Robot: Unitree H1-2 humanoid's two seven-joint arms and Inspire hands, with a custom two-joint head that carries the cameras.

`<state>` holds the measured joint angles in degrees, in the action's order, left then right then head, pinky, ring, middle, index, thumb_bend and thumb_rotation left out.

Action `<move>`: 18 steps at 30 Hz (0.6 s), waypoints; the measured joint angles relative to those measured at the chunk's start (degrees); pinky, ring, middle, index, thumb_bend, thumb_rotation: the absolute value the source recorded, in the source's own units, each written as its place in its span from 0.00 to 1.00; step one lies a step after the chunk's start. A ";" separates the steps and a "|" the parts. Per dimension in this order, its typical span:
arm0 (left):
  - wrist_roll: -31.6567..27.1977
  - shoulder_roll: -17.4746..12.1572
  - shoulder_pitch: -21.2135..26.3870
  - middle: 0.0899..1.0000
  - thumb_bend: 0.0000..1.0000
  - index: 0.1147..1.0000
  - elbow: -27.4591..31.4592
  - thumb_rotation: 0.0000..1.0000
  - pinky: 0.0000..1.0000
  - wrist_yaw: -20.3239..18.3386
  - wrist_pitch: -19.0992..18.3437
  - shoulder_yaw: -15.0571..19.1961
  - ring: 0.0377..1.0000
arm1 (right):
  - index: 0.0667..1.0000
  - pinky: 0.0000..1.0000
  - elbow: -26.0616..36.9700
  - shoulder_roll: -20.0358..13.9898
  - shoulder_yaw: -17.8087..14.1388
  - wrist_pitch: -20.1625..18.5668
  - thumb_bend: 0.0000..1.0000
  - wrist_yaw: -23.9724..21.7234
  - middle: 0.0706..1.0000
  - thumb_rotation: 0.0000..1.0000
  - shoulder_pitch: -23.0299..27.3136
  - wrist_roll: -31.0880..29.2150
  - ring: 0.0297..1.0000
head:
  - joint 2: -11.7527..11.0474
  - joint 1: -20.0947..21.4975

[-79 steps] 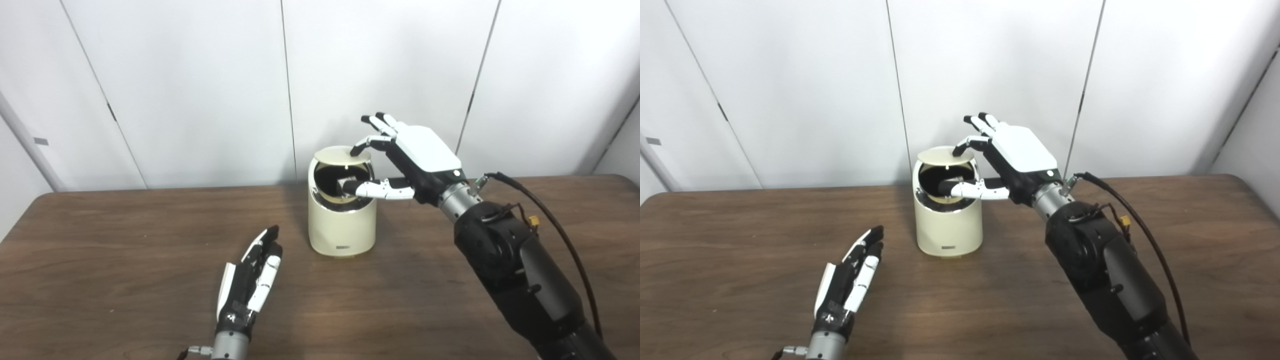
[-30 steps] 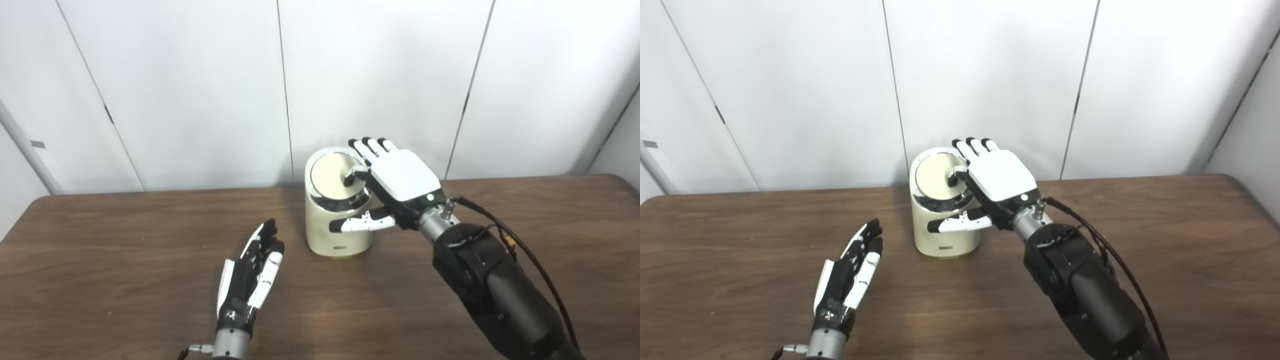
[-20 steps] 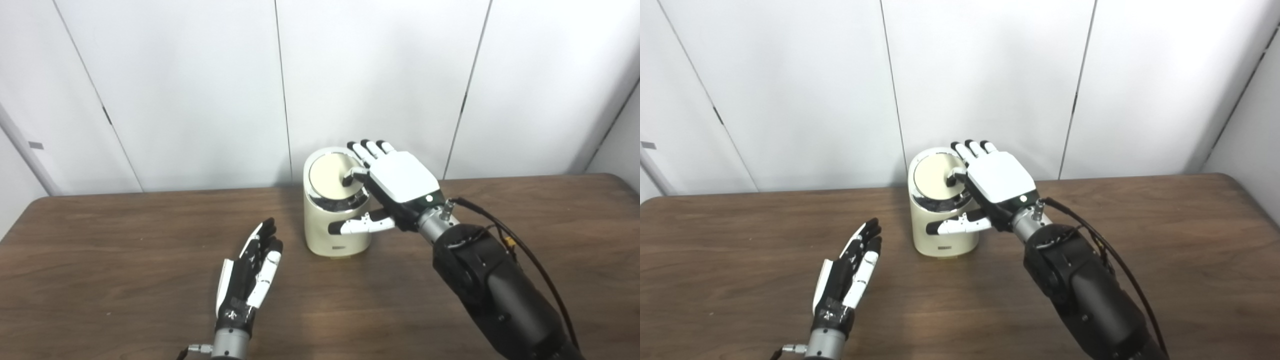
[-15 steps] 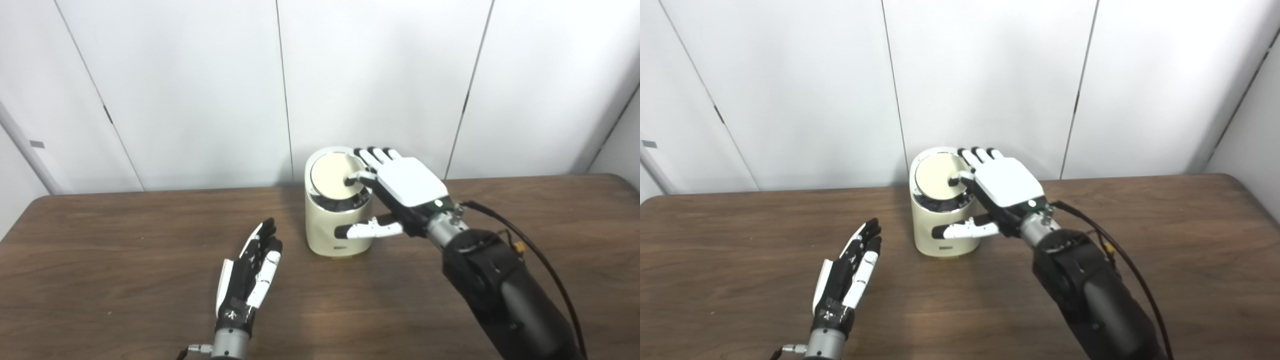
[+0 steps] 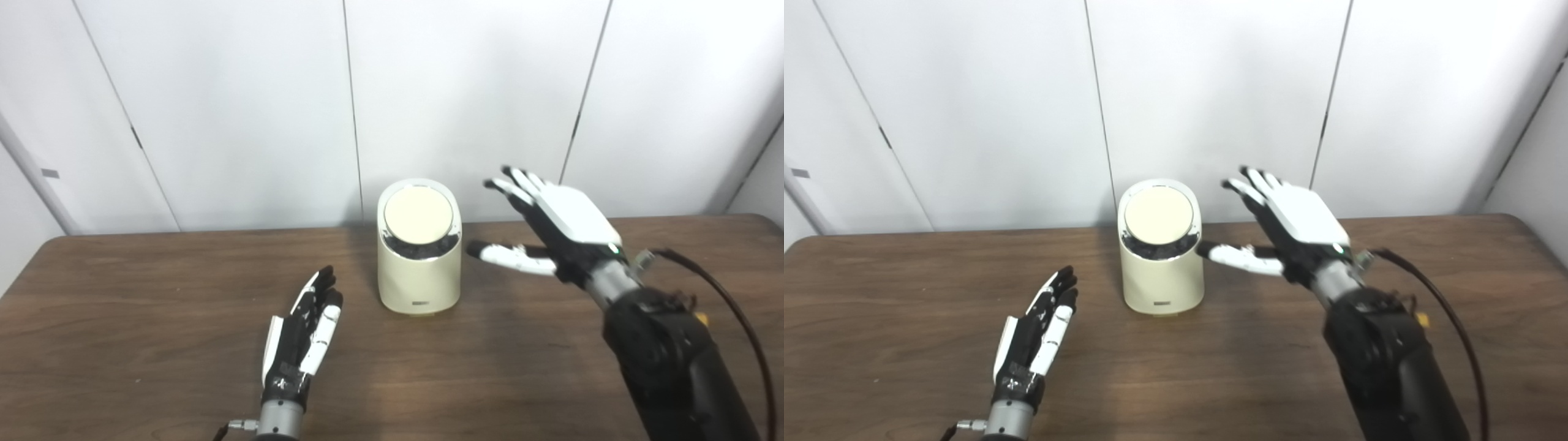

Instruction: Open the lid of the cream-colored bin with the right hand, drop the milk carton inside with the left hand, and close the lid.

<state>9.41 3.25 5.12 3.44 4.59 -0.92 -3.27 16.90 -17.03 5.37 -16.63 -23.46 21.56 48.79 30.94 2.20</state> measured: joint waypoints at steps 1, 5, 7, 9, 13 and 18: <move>-0.02 -0.04 0.02 0.90 0.56 0.93 0.00 0.82 0.88 -0.02 0.00 0.01 0.89 | 0.95 0.87 -0.97 0.13 -0.96 0.02 0.56 0.70 0.98 0.95 -1.32 -2.15 0.99 | 0.00 0.00; -0.98 -0.21 0.06 0.90 0.54 0.92 0.01 0.81 0.89 -0.34 0.01 0.48 0.89 | 0.98 0.89 -3.61 1.93 -6.04 -2.66 0.57 1.87 0.98 0.99 -6.13 -11.23 0.98 | 0.18 0.09; -2.17 -0.36 0.04 0.90 0.52 0.92 0.09 0.84 0.93 -0.64 -0.06 1.03 0.90 | 0.97 0.87 -4.67 3.47 -8.22 -3.27 0.57 3.17 0.96 1.00 -8.10 -16.55 0.93 | 0.26 -0.09; -3.16 -0.44 -0.03 0.91 0.51 0.92 0.58 0.84 0.93 -0.88 -0.35 1.54 0.90 | 0.95 0.87 -6.47 5.21 -10.32 -2.89 0.57 5.10 0.96 1.00 -9.08 -21.45 0.94 | 0.26 -0.18; -6.48 -1.38 -0.59 0.93 0.53 0.95 2.20 0.84 0.91 -2.88 -1.29 2.35 0.91 | 0.91 0.91 -10.22 9.23 -15.16 -0.26 0.56 8.47 0.96 1.00 -10.60 -34.00 0.96 | 0.70 -0.88; -9.65 -3.88 -2.34 0.92 0.56 0.96 4.09 0.79 0.90 -5.10 -2.23 3.18 0.90 | 0.90 0.93 -13.01 11.60 -17.33 2.80 0.55 10.97 0.95 1.00 -10.96 -43.39 0.97 | 0.88 -1.06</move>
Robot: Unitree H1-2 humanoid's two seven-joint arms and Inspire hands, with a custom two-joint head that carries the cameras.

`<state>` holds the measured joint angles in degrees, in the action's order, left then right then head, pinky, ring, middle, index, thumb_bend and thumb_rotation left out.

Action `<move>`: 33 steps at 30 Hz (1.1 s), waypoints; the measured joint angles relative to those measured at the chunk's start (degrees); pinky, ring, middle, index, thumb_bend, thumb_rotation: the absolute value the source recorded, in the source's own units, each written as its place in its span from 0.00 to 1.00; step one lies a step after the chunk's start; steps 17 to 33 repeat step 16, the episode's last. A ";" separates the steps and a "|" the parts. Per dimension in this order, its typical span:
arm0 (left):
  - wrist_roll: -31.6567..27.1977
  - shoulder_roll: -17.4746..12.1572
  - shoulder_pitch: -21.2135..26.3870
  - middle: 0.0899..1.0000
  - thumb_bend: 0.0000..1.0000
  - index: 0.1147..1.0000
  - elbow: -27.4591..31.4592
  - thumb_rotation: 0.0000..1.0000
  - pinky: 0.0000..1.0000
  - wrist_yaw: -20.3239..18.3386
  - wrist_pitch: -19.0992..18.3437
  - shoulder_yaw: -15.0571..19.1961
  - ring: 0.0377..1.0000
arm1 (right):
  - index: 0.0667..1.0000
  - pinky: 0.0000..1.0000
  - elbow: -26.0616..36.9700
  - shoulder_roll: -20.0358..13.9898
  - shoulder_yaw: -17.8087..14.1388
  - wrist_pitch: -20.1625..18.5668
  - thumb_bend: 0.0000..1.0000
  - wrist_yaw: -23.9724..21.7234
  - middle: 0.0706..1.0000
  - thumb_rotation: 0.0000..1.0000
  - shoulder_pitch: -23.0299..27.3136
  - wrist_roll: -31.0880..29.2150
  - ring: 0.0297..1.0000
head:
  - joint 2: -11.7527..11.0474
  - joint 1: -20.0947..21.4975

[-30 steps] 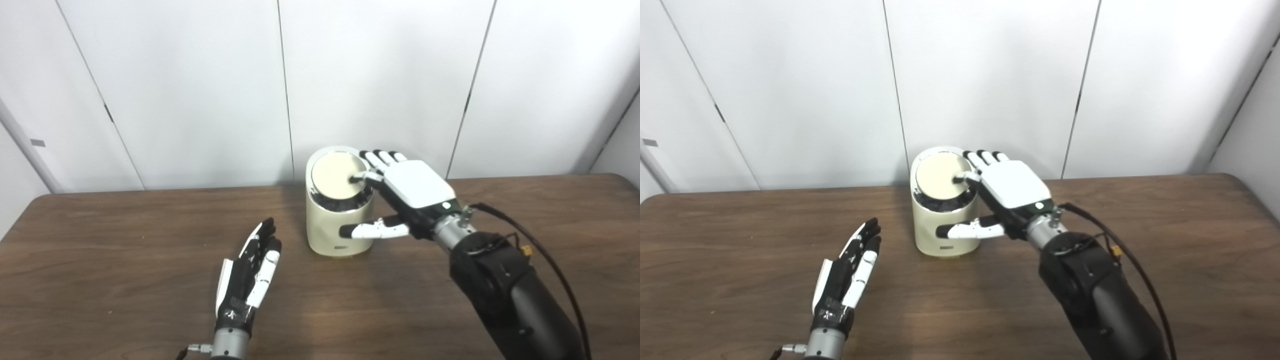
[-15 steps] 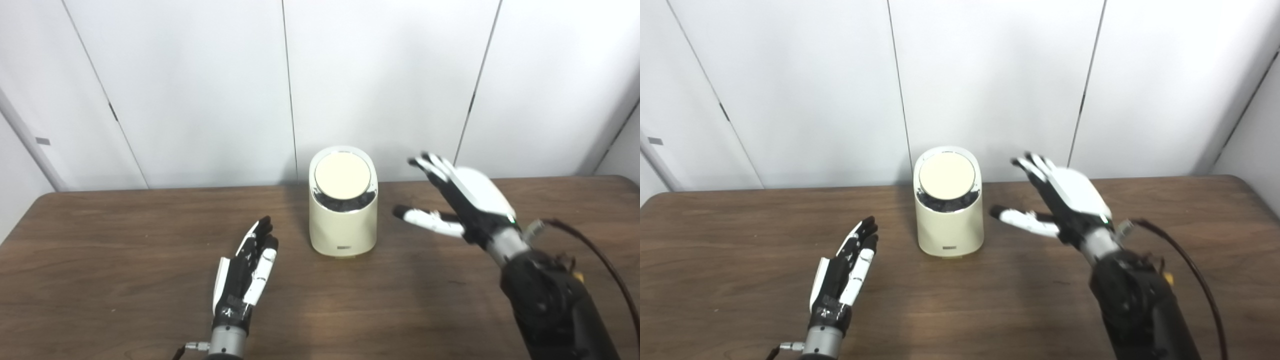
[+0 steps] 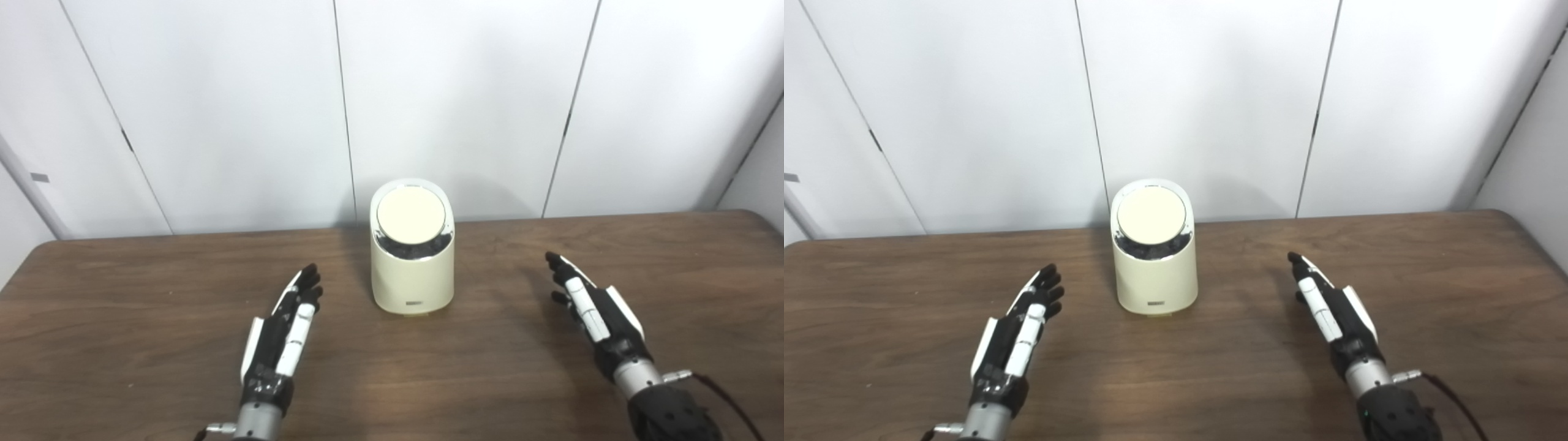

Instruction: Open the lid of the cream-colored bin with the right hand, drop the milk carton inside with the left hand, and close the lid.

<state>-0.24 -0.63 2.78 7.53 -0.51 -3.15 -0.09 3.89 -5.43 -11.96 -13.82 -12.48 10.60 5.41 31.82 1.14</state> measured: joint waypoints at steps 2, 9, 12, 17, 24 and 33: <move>-0.37 -0.55 -0.95 0.93 0.57 0.95 0.53 0.79 0.90 -0.09 0.01 0.49 0.91 | 0.90 0.93 -0.57 0.36 -0.31 1.28 0.54 1.26 0.94 1.00 -0.66 -2.16 0.96 | 0.26 -1.05; -2.25 0.05 -5.61 0.90 0.46 0.93 0.63 0.78 0.88 0.85 2.49 3.66 0.89 | 0.93 0.96 -1.13 -0.34 0.53 7.70 0.59 3.61 0.94 0.99 -4.45 -4.88 0.96 | 1.23 -0.79; -2.33 0.70 -6.56 0.90 0.44 0.93 0.63 0.81 0.89 1.99 4.31 4.58 0.89 | 0.95 0.96 -1.86 -1.51 1.79 9.37 0.59 3.81 0.94 0.96 -4.84 -4.85 0.97 | 1.58 -0.70; -2.14 0.60 -7.44 0.90 0.47 0.93 0.38 0.81 0.89 2.40 6.58 5.19 0.89 | 0.94 0.95 -1.89 -1.83 2.38 10.27 0.59 4.70 0.94 0.95 -5.32 -4.87 0.96 | 2.81 -0.62; -2.14 0.60 -7.44 0.90 0.47 0.93 0.38 0.81 0.89 2.40 6.58 5.19 0.89 | 0.94 0.95 -1.89 -1.83 2.38 10.27 0.59 4.70 0.94 0.95 -5.32 -4.87 0.96 | 2.81 -0.62; -2.14 0.60 -7.44 0.90 0.47 0.93 0.38 0.81 0.89 2.40 6.58 5.19 0.89 | 0.94 0.95 -1.89 -1.83 2.38 10.27 0.59 4.70 0.94 0.95 -5.32 -4.87 0.96 | 2.81 -0.62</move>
